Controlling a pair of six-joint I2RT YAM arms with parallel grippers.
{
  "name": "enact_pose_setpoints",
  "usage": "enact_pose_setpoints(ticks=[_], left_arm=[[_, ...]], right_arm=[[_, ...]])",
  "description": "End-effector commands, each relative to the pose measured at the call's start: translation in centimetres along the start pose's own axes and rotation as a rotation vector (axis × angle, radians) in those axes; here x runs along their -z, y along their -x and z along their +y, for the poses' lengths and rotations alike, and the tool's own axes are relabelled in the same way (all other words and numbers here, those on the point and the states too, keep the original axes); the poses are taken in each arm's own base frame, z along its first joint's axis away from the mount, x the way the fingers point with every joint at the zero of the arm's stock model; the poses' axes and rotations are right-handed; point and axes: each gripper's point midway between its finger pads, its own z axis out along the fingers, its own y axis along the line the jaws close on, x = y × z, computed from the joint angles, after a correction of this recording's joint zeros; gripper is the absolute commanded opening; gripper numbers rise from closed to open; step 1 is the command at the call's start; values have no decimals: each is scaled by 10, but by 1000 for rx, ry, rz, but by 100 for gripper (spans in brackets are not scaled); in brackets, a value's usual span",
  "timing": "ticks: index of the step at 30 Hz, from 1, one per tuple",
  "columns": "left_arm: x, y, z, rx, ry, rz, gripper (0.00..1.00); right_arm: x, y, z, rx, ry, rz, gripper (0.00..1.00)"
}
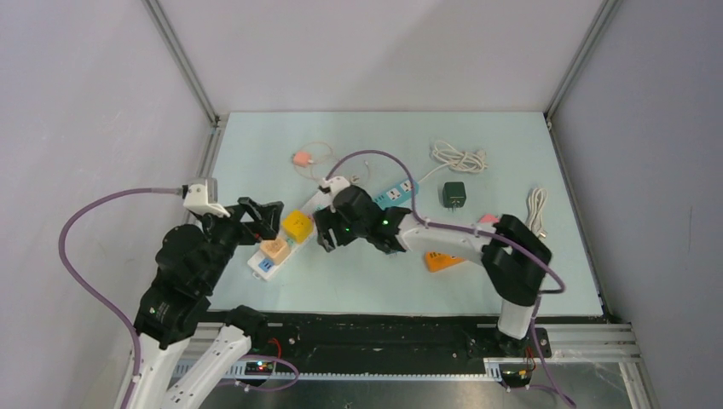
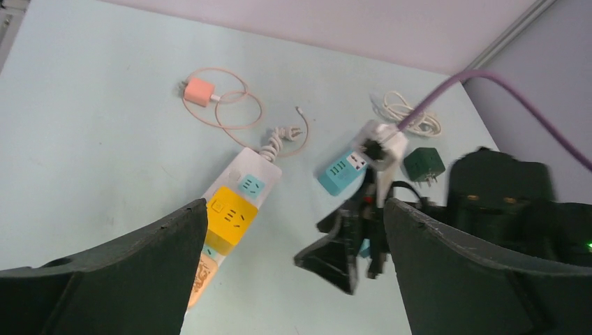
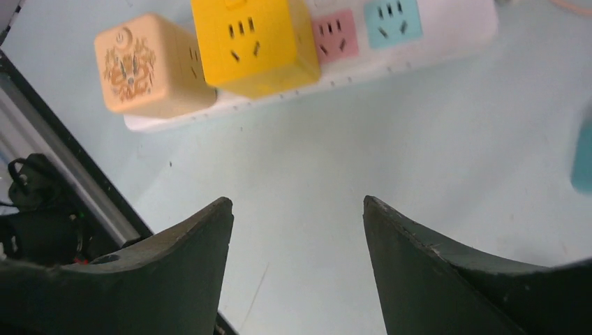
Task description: Insert the plug
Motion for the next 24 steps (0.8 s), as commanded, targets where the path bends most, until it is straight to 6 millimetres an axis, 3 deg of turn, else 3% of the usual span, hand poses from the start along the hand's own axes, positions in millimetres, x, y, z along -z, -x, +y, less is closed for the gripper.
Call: enact_pose_setpoints(ticks=[1, 9, 12, 15, 16, 19, 20, 21, 22, 24], left_arm=[[-6, -12, -5, 41, -21, 41, 100], [-19, -64, -11, 97, -67, 198, 100], [-29, -86, 0, 105, -12, 259, 100], [-38, -93, 9, 76, 37, 286, 100], [-44, -97, 11, 68, 58, 306, 100], [-62, -93, 13, 41, 100, 329, 100], [-75, -103, 15, 25, 122, 378, 100], [-82, -96, 10, 14, 113, 379, 100], [-96, -107, 11, -3, 134, 437, 100], [-121, -108, 8, -35, 147, 484, 100]], right_arm=[[36, -1, -9, -94, -22, -53, 71], [93, -37, -80, -272, -307, -42, 67], [114, -61, -107, -338, -390, -25, 66], [138, -66, -125, -420, -428, -58, 66], [143, -76, -131, -429, -445, -44, 66], [164, -75, -138, -469, -450, -90, 66], [167, -81, -141, -477, -459, -85, 66], [173, -78, -142, -486, -455, -105, 66], [176, -82, -144, -491, -464, -98, 66], [187, -81, -146, -509, -468, -118, 66]])
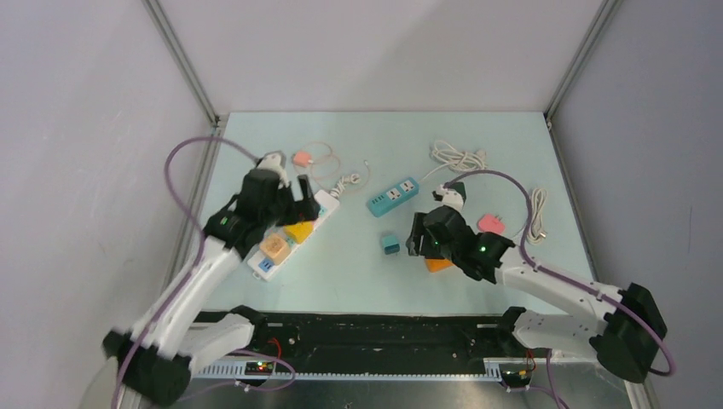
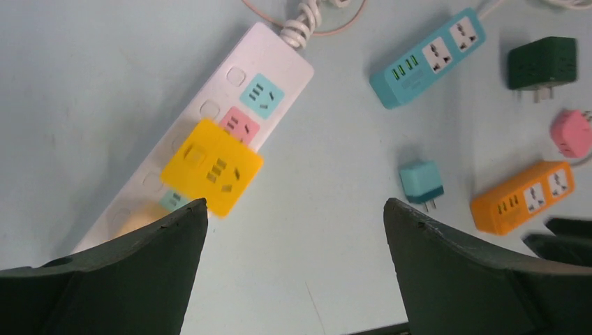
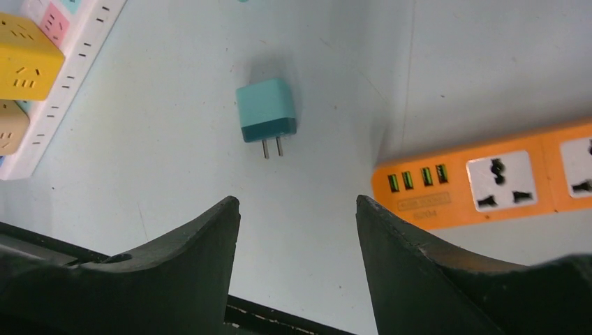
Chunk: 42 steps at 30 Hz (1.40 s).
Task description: Insert the plug
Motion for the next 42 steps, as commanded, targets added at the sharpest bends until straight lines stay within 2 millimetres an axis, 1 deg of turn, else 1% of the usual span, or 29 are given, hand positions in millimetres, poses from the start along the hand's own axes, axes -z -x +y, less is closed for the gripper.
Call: enact_pose_setpoints(ticks=[1, 2, 3, 4, 5, 6, 7, 8, 9, 10, 11, 12, 13, 14, 15, 16, 17, 19, 20, 22, 25, 26, 27, 28, 29, 33, 38, 39, 42], left_arm=[[-45, 42, -19, -68, 30, 15, 100], [-54, 45, -22, -76, 26, 28, 100], [-72, 52, -22, -80, 42, 48, 100], [-80, 56, -22, -74, 49, 53, 100], [-99, 61, -21, -62, 66, 72, 100], [-106, 73, -24, -46, 65, 60, 100], [-127, 67, -16, -33, 94, 98, 100], [-134, 77, -19, -18, 92, 86, 100], [-152, 71, -13, -9, 116, 118, 100], [-158, 79, -14, 2, 120, 105, 100], [-174, 72, -8, 8, 142, 132, 100], [-187, 72, -6, 19, 154, 142, 99], [-193, 72, -4, 23, 161, 145, 98], [-204, 71, 0, 29, 178, 155, 98], [-208, 70, 3, 32, 189, 158, 97], [-215, 67, 11, 35, 224, 160, 97], [-218, 67, 18, 35, 260, 153, 96], [-225, 61, 27, 32, 291, 164, 97], [-231, 53, 32, 24, 300, 183, 97], [-238, 40, 32, 13, 283, 220, 97], [-243, 19, 22, 11, 200, 296, 91], [-243, 9, 22, 12, 191, 319, 90], [-243, -1, 21, 15, 177, 344, 89], [-243, -4, 21, 15, 171, 349, 88], [-242, -12, 22, 14, 166, 367, 87], [-237, -27, 16, 8, 104, 400, 81], [-226, -41, -5, -53, 13, 408, 80], [-222, -47, -11, -76, 3, 415, 80], [-215, -56, -17, -104, 3, 419, 79]], right_arm=[[14, 5, -20, -72, -47, -34, 66], [17, 8, -22, -86, -44, -42, 66], [18, 7, -26, -85, -48, -38, 66], [20, 10, -29, -94, -47, -49, 66], [21, 10, -33, -95, -57, -48, 66], [23, 12, -37, -100, -57, -53, 66], [23, 12, -41, -95, -64, -49, 66], [25, 14, -44, -105, -61, -49, 66], [25, 13, -47, -100, -64, -44, 66], [25, 15, -49, -110, -59, -42, 66], [25, 14, -52, -101, -61, -37, 66], [25, 15, -55, -111, -61, -34, 66], [24, 14, -58, -105, -65, -28, 66], [24, 15, -61, -114, -69, -23, 66], [23, 14, -63, -111, -69, -17, 66], [22, 15, -64, -120, -67, -12, 66], [21, 15, -65, -119, -67, -6, 66], [20, 15, -67, -127, -62, 4, 66], [19, 16, -67, -128, -62, 5, 66], [17, 16, -69, -128, -68, 8, 66], [14, 15, -70, -135, -73, 18, 66], [14, 15, -71, -137, -73, 19, 66], [13, 15, -71, -139, -74, 19, 65], [12, 16, -71, -140, -73, 18, 66], [12, 15, -70, -141, -72, 22, 65], [10, 15, -69, -141, -64, 27, 65], [10, 15, -69, -144, -64, 29, 64], [10, 15, -69, -146, -63, 28, 64], [9, 16, -67, -146, -56, 25, 64]])
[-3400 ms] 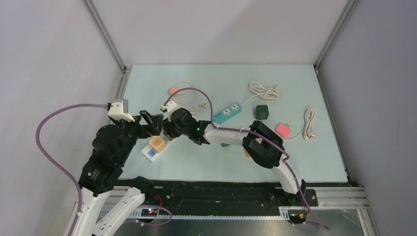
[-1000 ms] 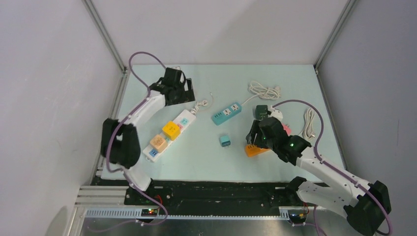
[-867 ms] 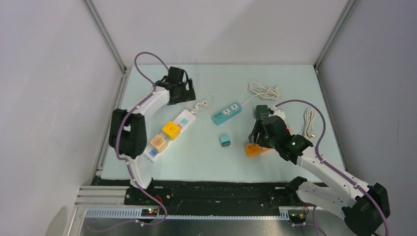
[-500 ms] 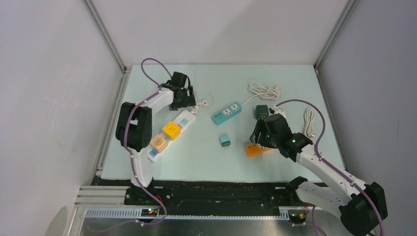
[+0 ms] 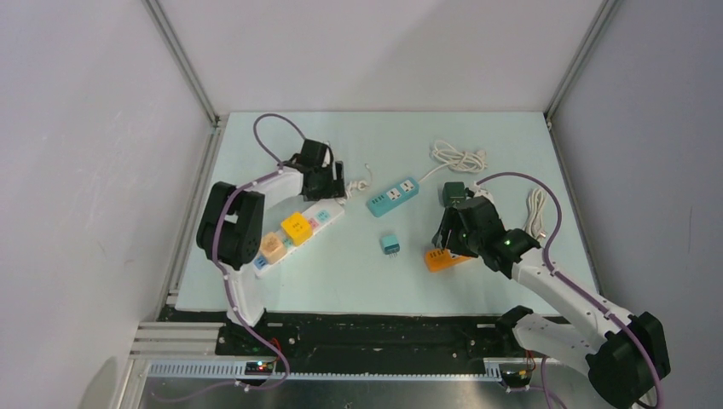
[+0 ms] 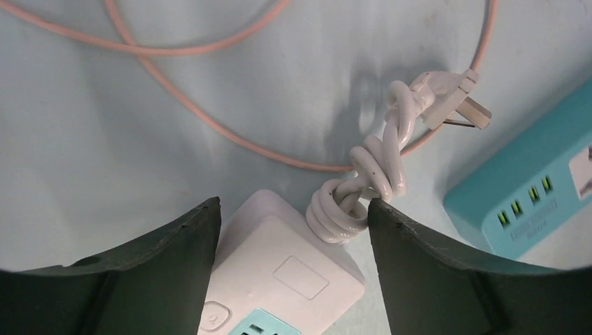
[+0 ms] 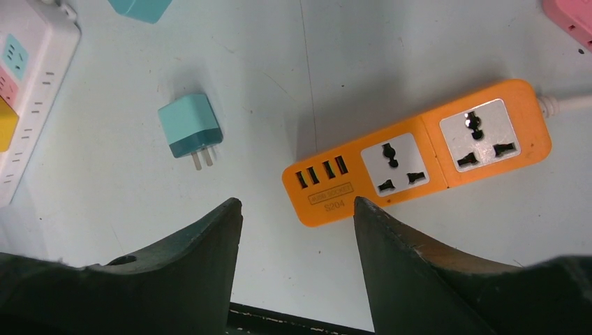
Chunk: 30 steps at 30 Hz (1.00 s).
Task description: Insert the plug
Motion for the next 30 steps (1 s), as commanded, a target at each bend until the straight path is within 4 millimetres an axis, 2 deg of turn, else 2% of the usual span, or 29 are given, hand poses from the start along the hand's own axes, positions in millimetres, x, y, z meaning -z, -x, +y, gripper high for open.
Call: enact_pose_setpoints(ticks=[1, 8, 13, 17, 20, 22, 25, 26, 27, 28, 29, 30], left_arm=[[16, -37, -25, -97, -51, 68, 79], [29, -60, -44, -137, -77, 68, 77], [41, -58, -57, -149, -115, 39, 76], [62, -35, -57, -178, -113, -48, 79], [88, -5, -62, -175, -127, -148, 83], [103, 11, -68, -176, -143, -206, 79], [128, 33, -70, -157, -130, -301, 75], [134, 40, -65, -145, -100, -337, 75], [148, 46, -63, -132, -96, -382, 75], [154, 50, -56, -119, -60, -418, 77], [172, 57, -54, -107, -58, -469, 78], [177, 59, -44, -93, -18, -499, 82]], right_arm=[[-1, 7, 6, 7, 29, -23, 64], [-3, 9, 1, 10, 8, -28, 63], [-1, 14, -9, 0, -22, -43, 63], [1, 20, -22, -22, -55, -56, 63], [2, 24, -37, -48, -113, -64, 63], [2, 32, -50, -80, -160, -78, 60], [2, 44, -58, -107, -175, -89, 56], [2, 52, -62, -125, -185, -104, 56], [2, 56, -63, -138, -183, -108, 56], [2, 64, -71, -173, -202, -121, 56], [1, 68, -75, -196, -216, -127, 56], [-1, 74, -85, -248, -248, -135, 57]])
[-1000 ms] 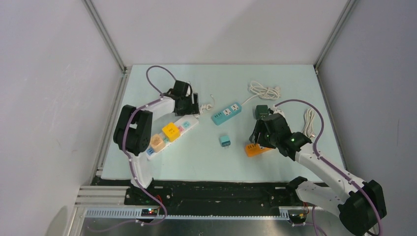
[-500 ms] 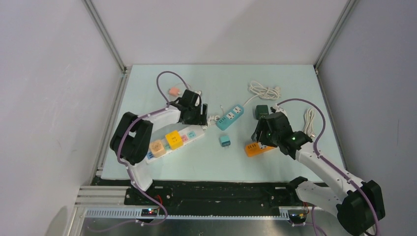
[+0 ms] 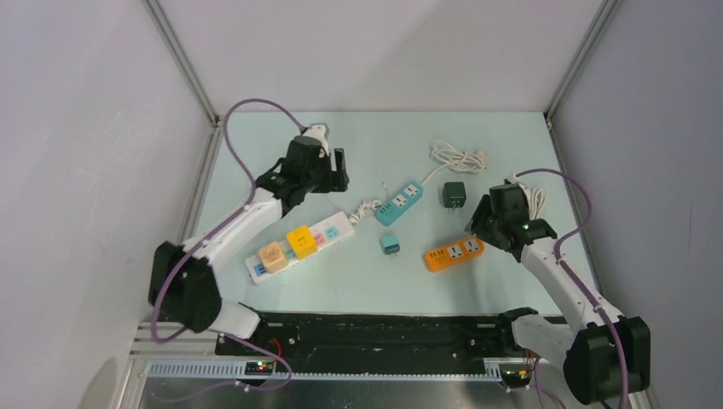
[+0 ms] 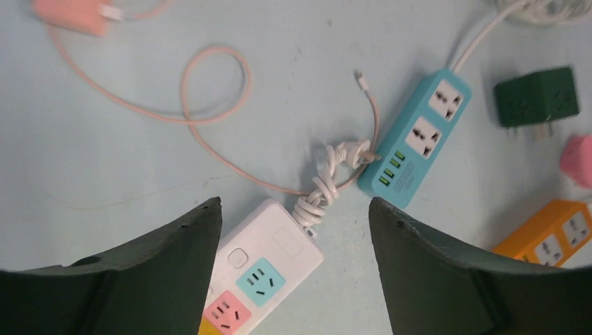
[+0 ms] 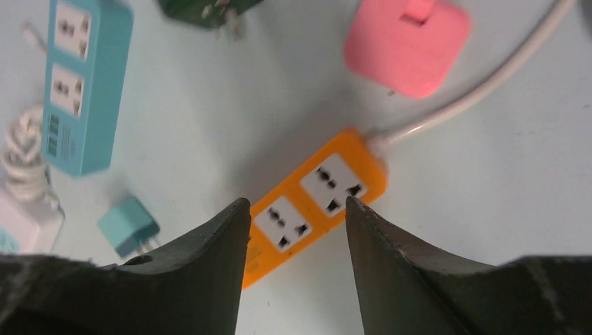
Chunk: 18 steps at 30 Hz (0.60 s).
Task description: Insert the plug
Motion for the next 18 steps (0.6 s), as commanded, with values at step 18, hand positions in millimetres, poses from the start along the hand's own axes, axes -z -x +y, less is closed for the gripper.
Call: enact_pose_setpoints(ticks=[18], left_arm=[[123, 68, 65, 232, 205, -474, 100]], right_arm=[[-90, 72, -55, -261, -386, -10, 94]])
